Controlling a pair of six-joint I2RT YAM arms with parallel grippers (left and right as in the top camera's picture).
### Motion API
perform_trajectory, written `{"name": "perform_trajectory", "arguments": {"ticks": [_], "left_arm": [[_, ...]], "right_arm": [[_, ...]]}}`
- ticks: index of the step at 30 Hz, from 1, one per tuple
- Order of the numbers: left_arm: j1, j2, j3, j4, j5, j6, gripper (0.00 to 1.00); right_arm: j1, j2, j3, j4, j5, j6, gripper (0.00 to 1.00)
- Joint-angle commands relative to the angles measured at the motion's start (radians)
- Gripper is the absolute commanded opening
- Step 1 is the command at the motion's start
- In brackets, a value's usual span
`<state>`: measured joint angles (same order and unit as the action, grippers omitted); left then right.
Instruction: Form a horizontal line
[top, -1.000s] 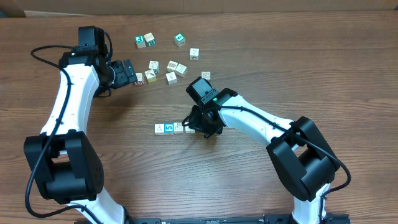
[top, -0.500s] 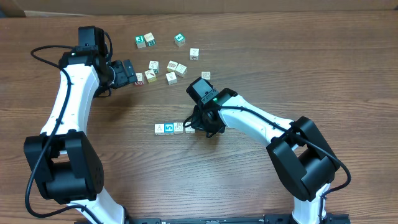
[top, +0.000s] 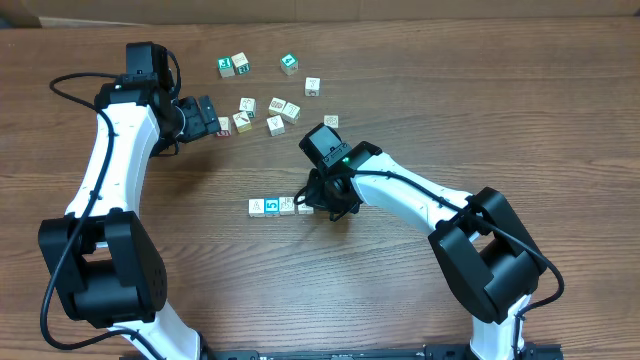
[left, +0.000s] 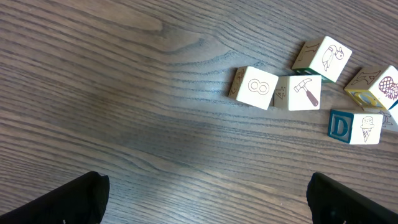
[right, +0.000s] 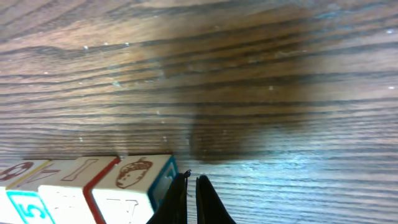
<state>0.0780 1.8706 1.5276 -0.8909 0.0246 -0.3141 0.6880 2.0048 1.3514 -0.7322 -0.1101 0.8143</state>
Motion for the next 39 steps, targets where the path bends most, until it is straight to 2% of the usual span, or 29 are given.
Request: {"name": "perform_trajectory", "arguments": {"ticks": [1,18,33,39], "left_arm": [[-0.014,0.007,0.009,0.002,-0.006,0.0,1.0],[-0.014,0.007,0.009,0.002,-0.006,0.0,1.0],[-0.014,0.007,0.009,0.003,-0.006,0.0,1.0],[-0.013,0.007,0.009,0.002,-0.006,0.0,1.0]], "right_arm": [[0.006,0.0,-0.004,0.01,-0.016,-0.004,0.04],[0.037,0.0,-0.004,0.042,-0.008,0.0,0.04],[0.034,0.0,-0.004,-0.037,0.157,-0.005,0.04],[0.035,0.0,-0.004,-0.045,0.162,-0.038,0.04]]}}
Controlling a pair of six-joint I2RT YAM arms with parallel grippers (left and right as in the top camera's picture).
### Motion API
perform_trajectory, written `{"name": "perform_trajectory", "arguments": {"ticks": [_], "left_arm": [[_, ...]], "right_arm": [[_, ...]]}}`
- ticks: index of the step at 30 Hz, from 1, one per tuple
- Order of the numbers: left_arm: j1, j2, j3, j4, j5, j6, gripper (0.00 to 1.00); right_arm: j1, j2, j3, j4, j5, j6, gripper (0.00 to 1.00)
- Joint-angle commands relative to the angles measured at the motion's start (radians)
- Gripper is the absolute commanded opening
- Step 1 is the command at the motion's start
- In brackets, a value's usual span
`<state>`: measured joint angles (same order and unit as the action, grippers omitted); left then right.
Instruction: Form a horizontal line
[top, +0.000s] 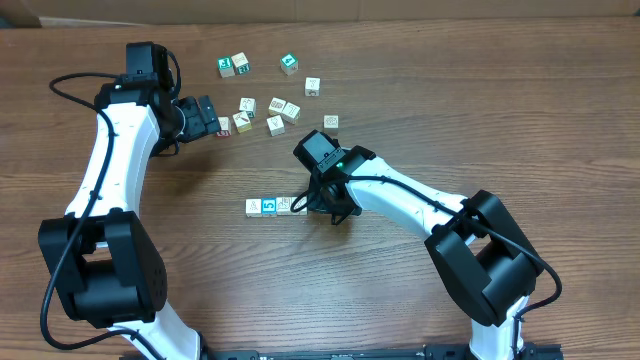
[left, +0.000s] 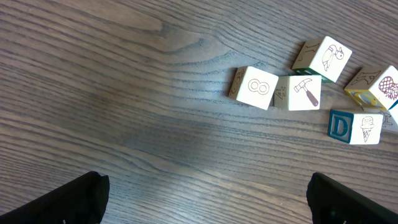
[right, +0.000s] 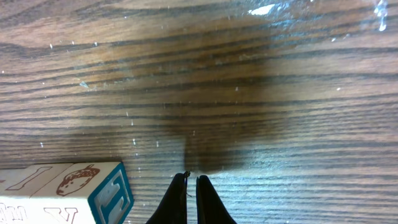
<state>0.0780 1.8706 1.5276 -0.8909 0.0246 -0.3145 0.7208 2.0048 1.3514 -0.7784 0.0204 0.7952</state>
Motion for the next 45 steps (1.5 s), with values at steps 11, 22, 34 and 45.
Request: {"name": "perform_trajectory", "arguments": {"ticks": [11,22,34,45], "left_arm": [[-0.013,0.007,0.009,0.002,-0.006,0.0,1.0],[-0.013,0.007,0.009,0.003,-0.006,0.0,1.0],[-0.013,0.007,0.009,0.002,-0.006,0.0,1.0],[-0.013,0.007,0.009,0.002,-0.006,0.0,1.0]], "right_arm": [[-0.014,0.0,-0.004,-0.002,0.031,-0.042,0.04],[-0.054,-0.014,0.066,-0.065,0.031,-0.169,0.05],[-0.217,-0.039,0.252,-0.246,0.078,-0.341,1.0],[-0.348,-0.039,0.251,-0.293,0.084,-0.352,1.0]]}}
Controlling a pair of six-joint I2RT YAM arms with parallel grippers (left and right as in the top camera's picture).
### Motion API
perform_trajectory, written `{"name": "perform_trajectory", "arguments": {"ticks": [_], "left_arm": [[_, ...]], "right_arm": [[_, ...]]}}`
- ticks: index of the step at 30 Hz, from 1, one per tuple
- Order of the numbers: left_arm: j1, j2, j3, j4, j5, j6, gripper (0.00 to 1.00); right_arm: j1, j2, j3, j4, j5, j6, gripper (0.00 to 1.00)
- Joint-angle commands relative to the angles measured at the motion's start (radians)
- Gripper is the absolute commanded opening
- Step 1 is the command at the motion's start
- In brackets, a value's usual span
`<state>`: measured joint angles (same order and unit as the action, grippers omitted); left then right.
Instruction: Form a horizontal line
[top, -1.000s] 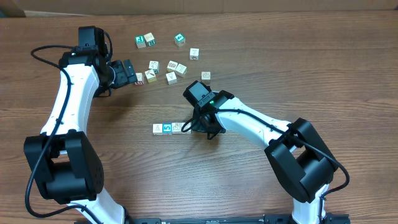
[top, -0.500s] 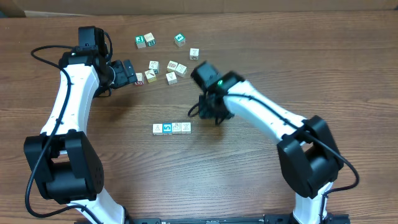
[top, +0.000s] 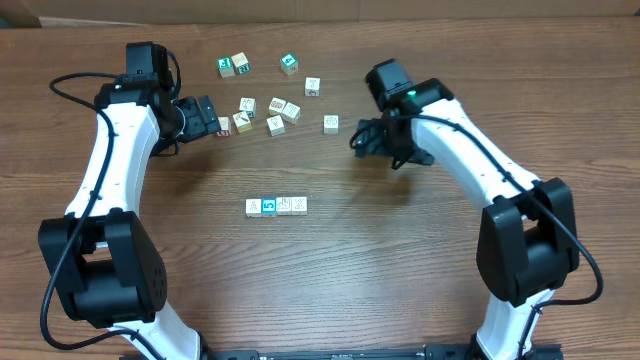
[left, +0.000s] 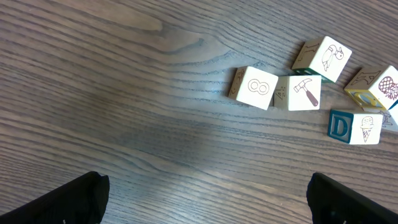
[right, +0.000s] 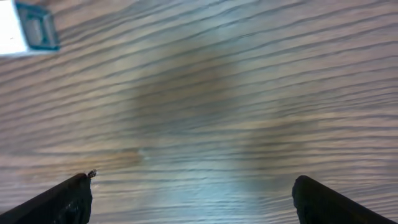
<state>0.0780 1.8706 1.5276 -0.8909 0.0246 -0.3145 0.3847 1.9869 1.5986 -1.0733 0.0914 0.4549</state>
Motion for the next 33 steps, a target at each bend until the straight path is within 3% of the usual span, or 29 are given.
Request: {"name": "perform_trajectory", "arguments": {"ticks": [1,13,19,22,23,24,25,28,29,33], "left_arm": [[-0.013,0.007,0.009,0.002,-0.006,0.0,1.0],[-0.013,0.007,0.009,0.063,-0.006,0.0,1.0],[-0.014,0.006,0.01,0.05,0.095,-0.054,1.0],[-0.013,0.007,0.009,-0.012,0.08,-0.012,1.0],[-0.011,0.007,0.009,-0.051,0.058,-0.005,0.93],[-0.011,0.007,0.008,-0.083,0.033,0.002,0.16],[-0.011,0.007,0.006,-0.126,0.0,0.0,0.04],[-0.012,0.007,-0.029,-0.218,-0.038,0.002,0.04],[-0.013,0.007,-0.049,-0.236,-0.035,0.002,0.04],[-0.025,0.007,-0.176,-0.228,-0.024,0.005,0.04]], "right_arm": [[-0.016,-0.021,0.004,0.002,0.013,-0.011,1.0],[-0.019,-0.021,0.004,0.034,0.003,-0.011,1.0],[-0.019,-0.018,0.004,0.053,-0.19,-0.011,1.0],[-0.018,-0.014,0.003,0.019,-0.242,-0.011,0.88],[-0.018,-0.013,-0.001,0.012,-0.248,-0.011,0.77],[-0.015,-0.013,-0.007,0.009,-0.251,-0.011,0.63],[-0.012,-0.013,-0.014,0.008,-0.251,-0.011,0.51],[0.003,-0.012,-0.035,0.014,-0.251,-0.01,0.1],[0.01,-0.011,-0.04,0.017,-0.251,-0.006,0.04],[0.043,0.0,-0.056,0.037,-0.254,0.028,0.04]]}}
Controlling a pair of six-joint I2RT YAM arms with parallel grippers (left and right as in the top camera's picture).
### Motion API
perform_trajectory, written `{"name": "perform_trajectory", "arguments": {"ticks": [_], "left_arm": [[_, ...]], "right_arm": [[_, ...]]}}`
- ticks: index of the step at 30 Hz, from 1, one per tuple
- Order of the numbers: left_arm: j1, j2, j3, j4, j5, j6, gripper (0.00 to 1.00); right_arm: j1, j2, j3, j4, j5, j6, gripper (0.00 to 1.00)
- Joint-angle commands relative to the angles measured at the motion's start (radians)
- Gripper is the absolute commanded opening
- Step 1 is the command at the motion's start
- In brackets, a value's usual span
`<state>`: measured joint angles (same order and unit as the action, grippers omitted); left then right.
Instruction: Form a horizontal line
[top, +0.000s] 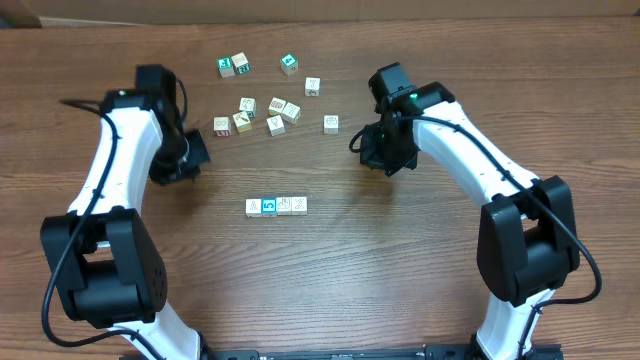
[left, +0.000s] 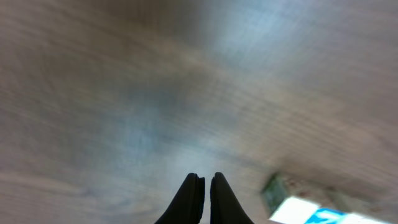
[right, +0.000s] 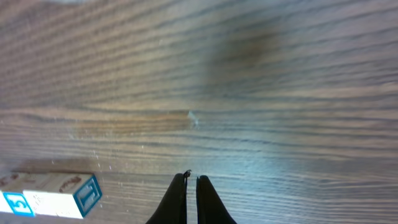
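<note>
Three blocks form a short row (top: 277, 206) at mid table; the middle-left one bears a blue 5. Several loose blocks (top: 275, 110) lie scattered at the back, and one block (top: 330, 123) sits apart to their right. My left gripper (top: 190, 162) hovers left of and behind the row, shut and empty; its blurred wrist view shows the closed fingertips (left: 204, 178) and a block (left: 298, 202) at lower right. My right gripper (top: 368, 150) is right of and behind the row, shut on nothing (right: 191, 177), and the row's end (right: 53, 194) shows at lower left.
A green-faced pair of blocks (top: 233, 66) and another green block (top: 288, 63) lie furthest back. The wooden table (top: 420, 280) runs to a pale wall along the far edge.
My left gripper left the loose blocks, moved nearer toward the row and shut. My right gripper shut too and shifted slightly nearer. No block has moved.
My right gripper stood shut against the right end of the three-block row, and the row then lay slightly further left. It was later open near the lone block at the back right. My left gripper stayed open by the loose blocks until now.
</note>
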<state>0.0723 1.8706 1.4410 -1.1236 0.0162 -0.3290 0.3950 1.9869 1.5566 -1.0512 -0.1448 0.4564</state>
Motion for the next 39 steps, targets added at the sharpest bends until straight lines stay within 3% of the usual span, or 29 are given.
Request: {"name": "perform_trajectory", "arguments": {"ticks": [1,7,21,39], "left_arm": [[-0.023,0.007,-0.126,0.019,-0.015,0.024,0.04],[-0.034,0.007,-0.278,0.126,0.058,0.101,0.04],[-0.042,0.007,-0.294,0.267,0.237,0.203,0.04],[-0.135,0.007,-0.294,0.269,0.187,0.194,0.04]], "right_arm": [[0.043,0.005,-0.015,0.017,-0.019,0.038,0.04],[0.123,0.045,-0.015,0.03,-0.04,0.045,0.04],[0.246,0.105,-0.036,0.083,-0.033,0.124,0.04],[0.257,0.105,-0.063,0.106,-0.033,0.146,0.04]]}}
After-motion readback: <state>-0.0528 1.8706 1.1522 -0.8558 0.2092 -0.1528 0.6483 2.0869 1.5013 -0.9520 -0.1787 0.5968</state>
